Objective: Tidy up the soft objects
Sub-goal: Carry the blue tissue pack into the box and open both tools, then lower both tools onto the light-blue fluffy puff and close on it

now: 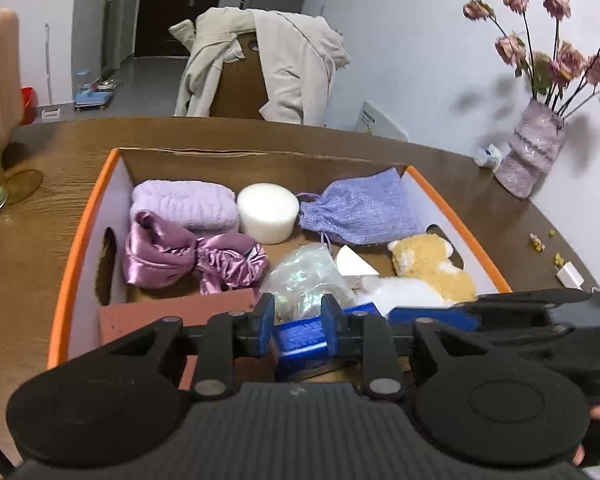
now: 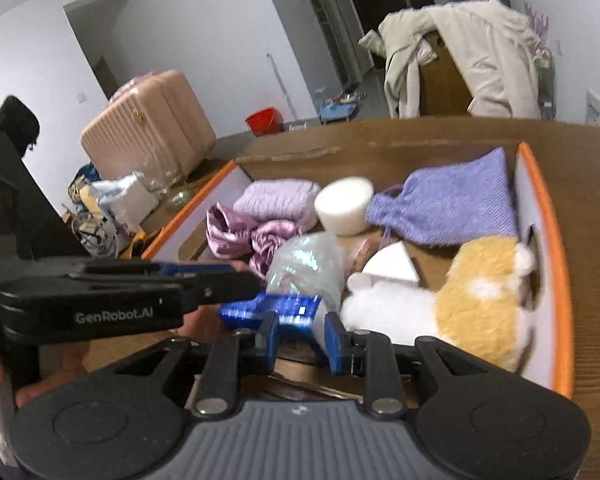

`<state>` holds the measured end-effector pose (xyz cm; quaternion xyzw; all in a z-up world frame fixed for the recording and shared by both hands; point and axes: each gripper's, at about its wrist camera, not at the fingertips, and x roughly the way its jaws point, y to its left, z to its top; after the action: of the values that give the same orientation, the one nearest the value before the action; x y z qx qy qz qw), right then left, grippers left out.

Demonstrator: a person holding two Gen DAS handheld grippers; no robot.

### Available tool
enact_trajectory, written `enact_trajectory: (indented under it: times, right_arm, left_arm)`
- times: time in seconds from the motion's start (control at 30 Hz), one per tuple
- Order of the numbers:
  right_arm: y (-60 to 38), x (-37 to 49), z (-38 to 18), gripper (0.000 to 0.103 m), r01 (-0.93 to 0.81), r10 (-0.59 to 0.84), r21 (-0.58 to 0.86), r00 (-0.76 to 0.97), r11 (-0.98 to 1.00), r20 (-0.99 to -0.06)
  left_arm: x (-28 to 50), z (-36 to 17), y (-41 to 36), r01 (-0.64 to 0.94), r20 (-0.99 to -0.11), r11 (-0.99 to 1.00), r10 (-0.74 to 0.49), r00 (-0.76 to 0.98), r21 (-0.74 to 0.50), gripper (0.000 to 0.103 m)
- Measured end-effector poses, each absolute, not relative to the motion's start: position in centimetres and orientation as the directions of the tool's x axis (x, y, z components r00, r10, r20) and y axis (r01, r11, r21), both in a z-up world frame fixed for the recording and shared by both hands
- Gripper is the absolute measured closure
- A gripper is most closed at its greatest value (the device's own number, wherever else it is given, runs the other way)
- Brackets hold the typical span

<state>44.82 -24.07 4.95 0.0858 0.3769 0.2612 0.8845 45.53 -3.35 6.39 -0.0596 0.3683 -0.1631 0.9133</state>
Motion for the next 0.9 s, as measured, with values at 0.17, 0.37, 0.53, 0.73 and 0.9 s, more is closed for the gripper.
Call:
enact_trajectory:
  times: [0.17,0.37,0.53,0.73,0.9]
  right_arm:
    - [-26.9,41.8,8.5,0.077,-0.387,0.514,0.339,0.660,0.858,-0.548]
    - [-29.7,35.0,12.2,0.062,-0.387,0.473,0.274,0.760,0.880,-0.445]
    - [-30.8,28.3,12.7,0.049,-0.371,0.425,0.209,0.818,0.905,-0.386]
    - [-31.6,20.8,11.0,0.045,-0.363,0.426,0.235,0.839,0.902,-0.339]
    - [-32.0,16.7,8.7,0.040,-0.354,0.421,0.242,0.838,0.904,-0.348]
  left_arm:
    - [41.8,9.2,-2.4,0.251,-0.599,0.943,-0.332,0.729,-0.217,0.077]
    - [33.9,11.8,-2.1,0.188,-0.504,0.971,-0.236,0.831,-0.144,0.066]
    - [26.4,11.8,-2.8,0.118,-0.436,0.989,-0.143,0.889,-0.083,0.055]
    - [18.4,10.2,-4.8,0.118,-0.415,0.989,-0.144,0.898,-0.088,0.045]
    - [14.0,8.8,-6.4,0.131,-0.400,0.989,-0.146,0.905,-0.065,0.028]
